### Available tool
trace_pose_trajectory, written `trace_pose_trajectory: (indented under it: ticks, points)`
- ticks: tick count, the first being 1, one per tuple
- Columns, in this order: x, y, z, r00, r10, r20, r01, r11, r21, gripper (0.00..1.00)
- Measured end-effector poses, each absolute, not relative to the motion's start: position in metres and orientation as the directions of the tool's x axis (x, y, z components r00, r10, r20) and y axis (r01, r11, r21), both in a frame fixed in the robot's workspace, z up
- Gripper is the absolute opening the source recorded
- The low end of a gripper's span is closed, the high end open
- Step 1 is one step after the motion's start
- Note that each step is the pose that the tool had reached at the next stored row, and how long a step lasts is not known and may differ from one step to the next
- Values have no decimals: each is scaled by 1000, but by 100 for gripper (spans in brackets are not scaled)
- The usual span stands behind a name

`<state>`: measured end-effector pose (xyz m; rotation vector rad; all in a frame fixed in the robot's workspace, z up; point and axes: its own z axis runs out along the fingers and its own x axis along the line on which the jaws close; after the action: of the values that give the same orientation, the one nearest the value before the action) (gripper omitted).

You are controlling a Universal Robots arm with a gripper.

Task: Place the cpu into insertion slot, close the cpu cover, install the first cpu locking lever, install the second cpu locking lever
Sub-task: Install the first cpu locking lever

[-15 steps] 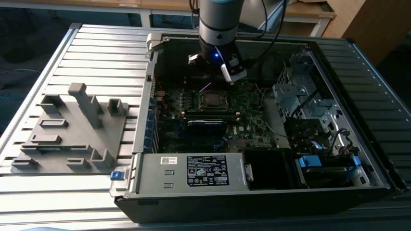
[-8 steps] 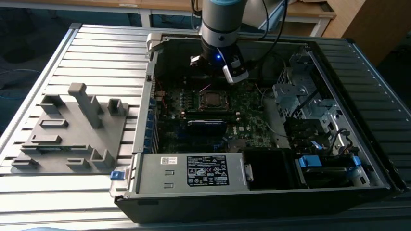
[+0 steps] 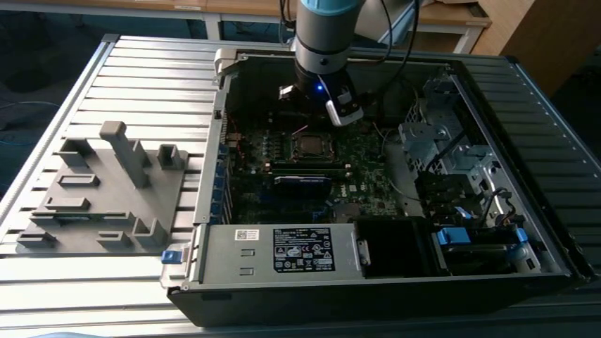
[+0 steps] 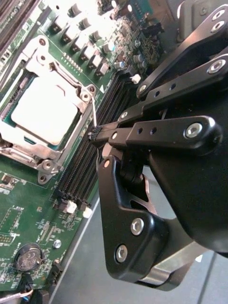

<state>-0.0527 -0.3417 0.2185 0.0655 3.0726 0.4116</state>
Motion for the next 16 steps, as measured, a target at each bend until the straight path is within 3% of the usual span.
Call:
trace_pose_trajectory:
  ticks: [16]
  points:
    - [-51, -342, 209, -998, 47, -35, 37, 964, 264, 11]
